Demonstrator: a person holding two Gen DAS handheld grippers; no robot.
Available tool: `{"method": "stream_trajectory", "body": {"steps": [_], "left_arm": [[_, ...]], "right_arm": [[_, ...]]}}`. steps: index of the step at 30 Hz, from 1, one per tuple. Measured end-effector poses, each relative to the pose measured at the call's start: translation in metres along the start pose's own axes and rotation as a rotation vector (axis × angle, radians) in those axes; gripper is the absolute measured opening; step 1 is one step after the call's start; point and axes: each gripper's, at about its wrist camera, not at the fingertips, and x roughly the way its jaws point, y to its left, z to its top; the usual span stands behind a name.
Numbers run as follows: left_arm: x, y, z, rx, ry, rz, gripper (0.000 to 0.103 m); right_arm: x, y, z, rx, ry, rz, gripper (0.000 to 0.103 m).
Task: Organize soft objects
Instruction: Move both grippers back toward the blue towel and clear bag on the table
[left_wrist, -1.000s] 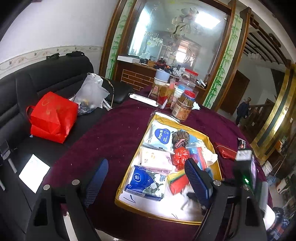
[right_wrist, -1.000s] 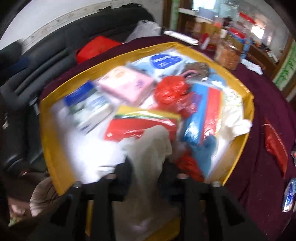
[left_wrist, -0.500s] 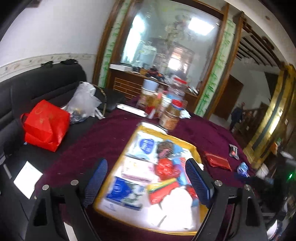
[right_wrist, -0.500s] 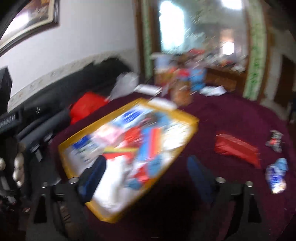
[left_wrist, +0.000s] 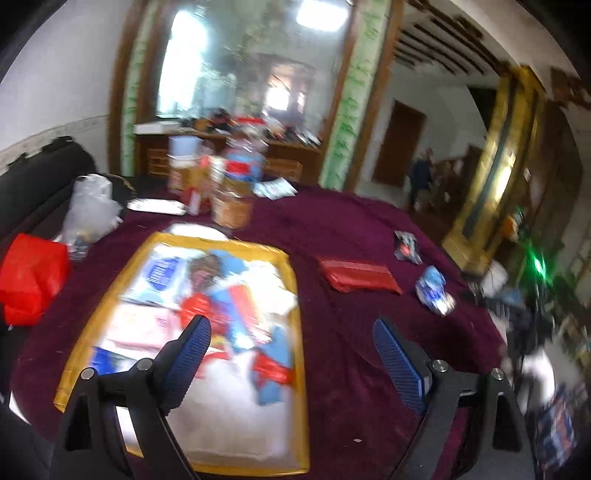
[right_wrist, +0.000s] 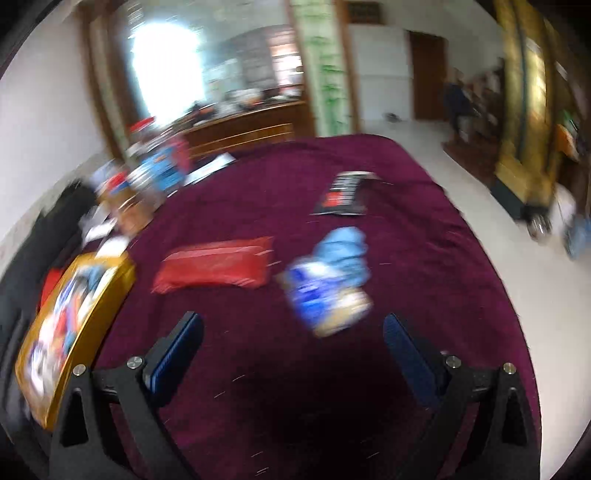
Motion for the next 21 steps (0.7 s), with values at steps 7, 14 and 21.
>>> {"method": "stream_trajectory", "body": {"steps": [7,14,21], "left_arm": [[0.029,-0.058,-0.002,0.114,0.078,-0.038,0.092],[0.05,-0.088,-0.007,0.233,0.146,-0.042,0.092],[0.081,-0.087,0.007,0.173,0.169,-0.068,0.092]], "right_arm": [[0.055,-0.062,0.048,0.222,0.023,0.022,0.097],[0.115,-0.065,0.039,0.261,0.162,0.075,0.096],[0.111,-0.033,0.024,0.199,0.293,0.471,0.096]]}}
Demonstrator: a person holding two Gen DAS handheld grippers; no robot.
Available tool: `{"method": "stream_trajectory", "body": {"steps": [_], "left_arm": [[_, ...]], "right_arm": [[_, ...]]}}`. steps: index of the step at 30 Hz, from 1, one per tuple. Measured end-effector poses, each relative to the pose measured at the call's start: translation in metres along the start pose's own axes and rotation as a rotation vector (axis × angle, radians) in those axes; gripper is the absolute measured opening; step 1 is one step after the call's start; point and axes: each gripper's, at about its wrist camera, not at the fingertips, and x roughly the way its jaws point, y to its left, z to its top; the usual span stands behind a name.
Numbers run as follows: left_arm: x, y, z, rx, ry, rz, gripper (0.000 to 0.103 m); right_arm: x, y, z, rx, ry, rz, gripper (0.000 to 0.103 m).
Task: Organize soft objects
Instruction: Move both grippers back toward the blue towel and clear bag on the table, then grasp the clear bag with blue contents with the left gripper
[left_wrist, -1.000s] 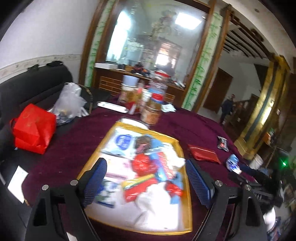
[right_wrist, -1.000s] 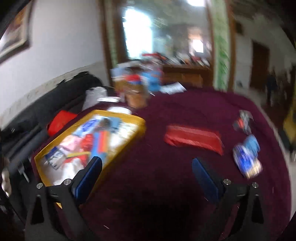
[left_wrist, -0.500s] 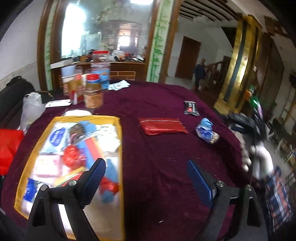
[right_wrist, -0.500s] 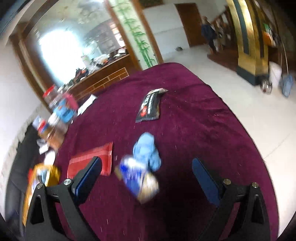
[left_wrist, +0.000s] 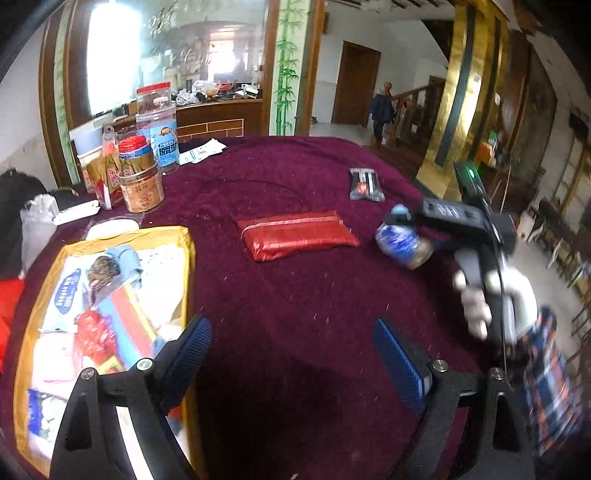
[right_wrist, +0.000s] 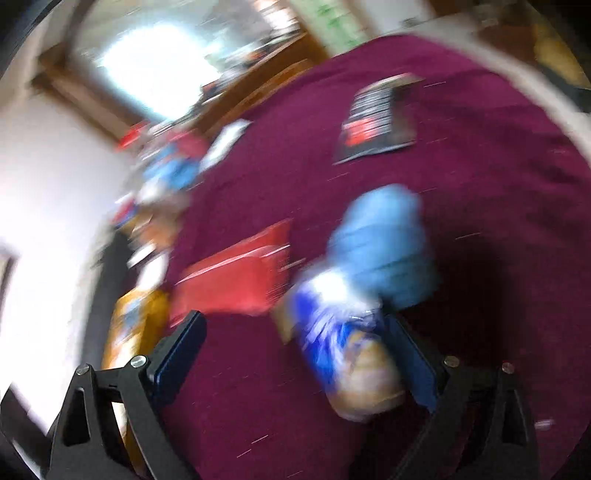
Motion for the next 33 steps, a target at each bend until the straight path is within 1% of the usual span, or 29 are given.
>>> {"method": "stream_trajectory", "body": {"steps": [1,2,3,4,5,6,7,8,9,11,12,13,15,17,19,24,25,28,29,30,31,32,33], "left_arm": [[0.002,-0.001,0.005,-0.007,-0.005,-0.006,0.092],[0.007,-0.004,0.01,-0.007,-0.009,-0.007,0.092],[0.01,-0.006,0.013,-0.003,-0.007,-0.007,0.092],[0.015,-0.011,0.017,0.005,-0.004,-0.008,0.092],[0.019,-0.015,0.019,0.013,0.0,-0.011,0.092],[0.024,-0.02,0.021,0.027,0.004,-0.013,0.092],[0.031,-0.025,0.025,0.042,0.01,-0.011,0.092],[0.038,-0.032,0.027,0.061,0.018,-0.008,0.092],[0.047,-0.038,0.03,0.08,0.029,-0.007,0.092],[0.067,-0.05,0.036,0.117,0.055,-0.01,0.092],[0.081,-0.059,0.04,0.143,0.068,-0.01,0.092],[0.089,-0.065,0.043,0.162,0.073,-0.01,0.092],[0.114,-0.081,0.051,0.234,0.079,-0.006,0.091],[0.136,-0.095,0.055,0.294,0.09,0.021,0.091],[0.151,-0.103,0.059,0.326,0.092,0.026,0.091],[0.179,-0.121,0.068,0.394,0.082,0.011,0.093],[0.187,-0.125,0.067,0.411,0.086,0.014,0.095],[0.204,-0.131,0.06,0.443,0.126,0.017,0.094],[0.208,-0.132,0.056,0.447,0.156,0.017,0.085],[0.204,-0.133,0.055,0.44,0.147,0.007,0.073],[0.2,-0.133,0.054,0.441,0.161,-0.013,0.055],[0.196,-0.134,0.053,0.439,0.183,-0.029,0.021],[0.193,-0.135,0.053,0.433,0.2,-0.043,0.021]], "right_arm": [[0.001,0.008,-0.002,-0.03,0.023,0.066,0.096],[-0.002,0.02,-0.004,-0.077,0.039,0.169,0.096],[-0.007,0.026,-0.004,-0.101,0.028,0.212,0.096],[-0.013,0.029,-0.005,-0.116,0.003,0.233,0.096],[-0.021,0.029,-0.004,-0.117,-0.035,0.234,0.096],[-0.029,0.023,-0.002,-0.093,-0.084,0.202,0.096],[-0.036,0.015,0.0,-0.057,-0.135,0.132,0.096],[-0.038,0.01,0.001,-0.036,-0.162,0.08,0.096],[-0.043,0.001,0.002,-0.001,-0.206,-0.024,0.096],[-0.049,-0.008,0.004,0.035,-0.253,-0.103,0.096],[-0.053,-0.013,0.005,0.057,-0.277,-0.119,0.096],[-0.057,-0.018,0.004,0.076,-0.291,-0.123,0.096],[-0.06,-0.029,0.004,0.124,-0.303,-0.131,0.096],[-0.06,-0.038,0.005,0.16,-0.3,-0.119,0.096],[-0.059,-0.046,0.007,0.2,-0.299,-0.101,0.096],[-0.06,-0.054,0.005,0.241,-0.291,-0.105,0.096],[-0.056,-0.052,0.009,0.243,-0.288,-0.103,0.096],[-0.052,-0.053,0.01,0.235,-0.281,-0.114,0.096],[-0.051,-0.053,0.011,0.232,-0.28,-0.12,0.096],[-0.05,-0.053,0.011,0.229,-0.276,-0.125,0.096],[-0.048,-0.054,0.012,0.229,-0.274,-0.129,0.096],[-0.047,-0.053,0.013,0.229,-0.272,-0.135,0.096],[-0.046,-0.053,0.014,0.225,-0.27,-0.143,0.096]]}}
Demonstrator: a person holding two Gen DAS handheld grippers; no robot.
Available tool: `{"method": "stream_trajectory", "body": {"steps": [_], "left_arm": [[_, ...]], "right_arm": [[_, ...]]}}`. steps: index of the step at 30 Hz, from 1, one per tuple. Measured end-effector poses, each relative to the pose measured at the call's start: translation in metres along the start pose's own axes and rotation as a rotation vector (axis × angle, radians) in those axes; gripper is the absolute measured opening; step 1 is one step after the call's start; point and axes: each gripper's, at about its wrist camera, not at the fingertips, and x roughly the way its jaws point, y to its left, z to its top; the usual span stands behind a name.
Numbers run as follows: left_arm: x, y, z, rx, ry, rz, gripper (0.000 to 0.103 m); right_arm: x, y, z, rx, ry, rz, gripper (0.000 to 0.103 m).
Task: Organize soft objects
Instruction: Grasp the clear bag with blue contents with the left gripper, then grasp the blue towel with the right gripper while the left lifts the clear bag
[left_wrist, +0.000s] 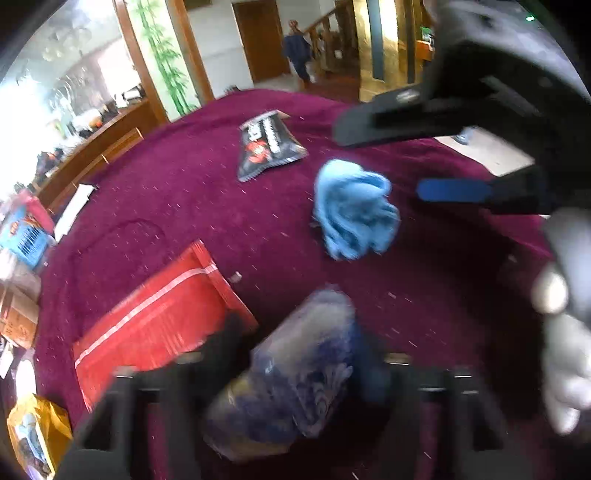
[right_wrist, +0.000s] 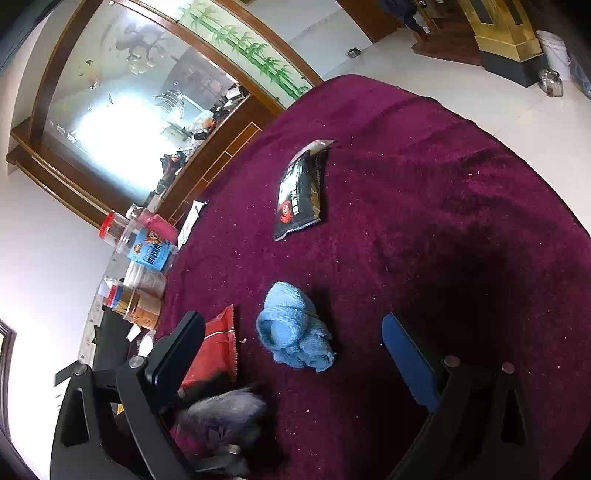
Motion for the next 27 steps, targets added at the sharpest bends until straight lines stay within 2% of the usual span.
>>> {"method": "stream_trajectory", "body": {"steps": [2,7,12,15,16,17,18,19,27], "left_arm": [[-0.01,0.001,-0.005,-0.01,0.008,-0.033,0.021],[-0.052,0.01,-0.031,-0.081,-0.047,-0.077,0.021],[-0.091,0.008,-0.061,-0.126,-0.099,-0.083,0.021],[-0.108,0.01,-0.075,-0.181,-0.126,-0.093,0.021],[-0.112,0.012,-0.079,-0.198,-0.133,-0.097,0.021],[-0.118,0.014,-0.083,-0.215,-0.143,-0.097,0.021],[-0.124,0.016,-0.086,-0.228,-0.151,-0.092,0.021],[-0.13,0.019,-0.09,-0.241,-0.159,-0.088,0.021],[-0.186,0.062,-0.133,-0.373,-0.229,-0.009,0.022]], "right_arm": [[0.001,0.002,0.0,-0.01,-0.003,-0.01,0.096],[0.01,0.011,0.001,-0.058,-0.014,-0.043,0.096],[0.034,0.027,-0.006,-0.14,0.043,-0.076,0.096],[0.044,0.035,-0.011,-0.219,0.04,-0.144,0.092],[0.045,0.036,-0.013,-0.239,0.037,-0.164,0.082],[0.045,0.037,-0.014,-0.252,0.032,-0.18,0.056],[0.047,0.034,-0.014,-0.244,0.041,-0.171,0.038],[0.048,0.03,-0.014,-0.225,0.062,-0.157,0.031],[0.023,0.008,-0.009,-0.124,-0.014,-0.114,0.031]]}}
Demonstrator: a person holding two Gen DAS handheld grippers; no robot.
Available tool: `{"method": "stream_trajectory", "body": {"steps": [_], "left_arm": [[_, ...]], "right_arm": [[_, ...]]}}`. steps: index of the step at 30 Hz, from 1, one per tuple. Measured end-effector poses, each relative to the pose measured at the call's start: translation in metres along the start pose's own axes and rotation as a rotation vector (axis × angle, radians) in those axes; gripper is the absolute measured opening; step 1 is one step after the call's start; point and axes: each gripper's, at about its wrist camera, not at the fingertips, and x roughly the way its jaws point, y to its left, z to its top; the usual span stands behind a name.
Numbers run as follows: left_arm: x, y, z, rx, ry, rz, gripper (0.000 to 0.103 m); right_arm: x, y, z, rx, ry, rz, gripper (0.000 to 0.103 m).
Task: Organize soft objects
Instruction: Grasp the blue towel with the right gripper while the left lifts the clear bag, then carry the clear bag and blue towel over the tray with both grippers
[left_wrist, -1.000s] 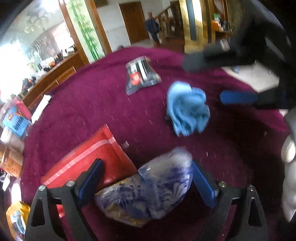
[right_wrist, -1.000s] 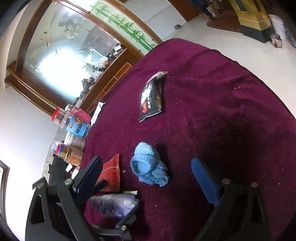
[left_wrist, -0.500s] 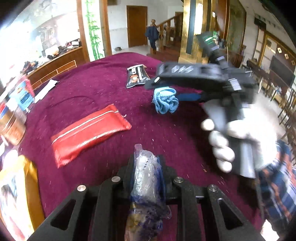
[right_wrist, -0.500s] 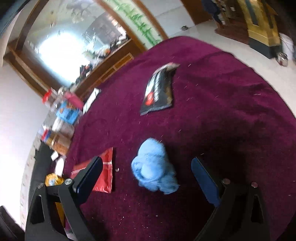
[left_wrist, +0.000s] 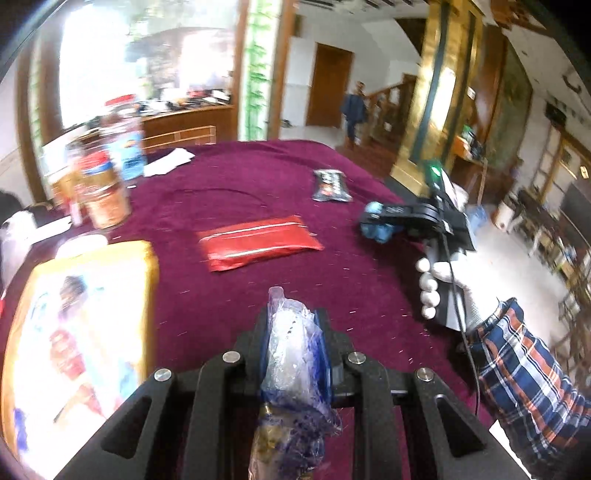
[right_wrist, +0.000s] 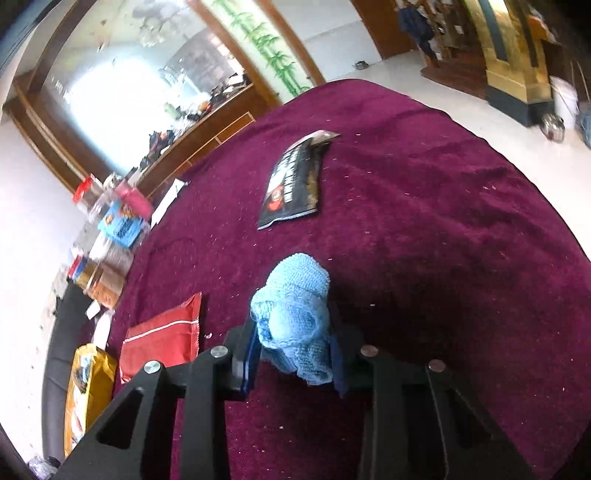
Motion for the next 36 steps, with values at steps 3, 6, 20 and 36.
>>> {"method": "stream_trajectory", "body": {"steps": [3,6,20,36], "left_arm": [[-0.024,0.026,-0.012,-0.05,-0.03,0.045,0.022],[-0.049,0.05,-0.023,-0.095,-0.07,0.083,0.022],[-0.12,0.183,-0.085,-0.367,-0.206,0.171,0.022],[-0.086,0.206,-0.103,-0.417,-0.111,0.159,0.022]], "right_arm": [[0.0,-0.007,0.001,0.034,-0.001,0.006,0.031],[-0.002,-0.014,-0.002,0.07,0.004,0.011,0.031],[-0.076,0.075,-0.081,-0.16,0.028,0.041,0.031],[-0.059,0.294,-0.201,-0.546,0.239,0.39,0.032]]}}
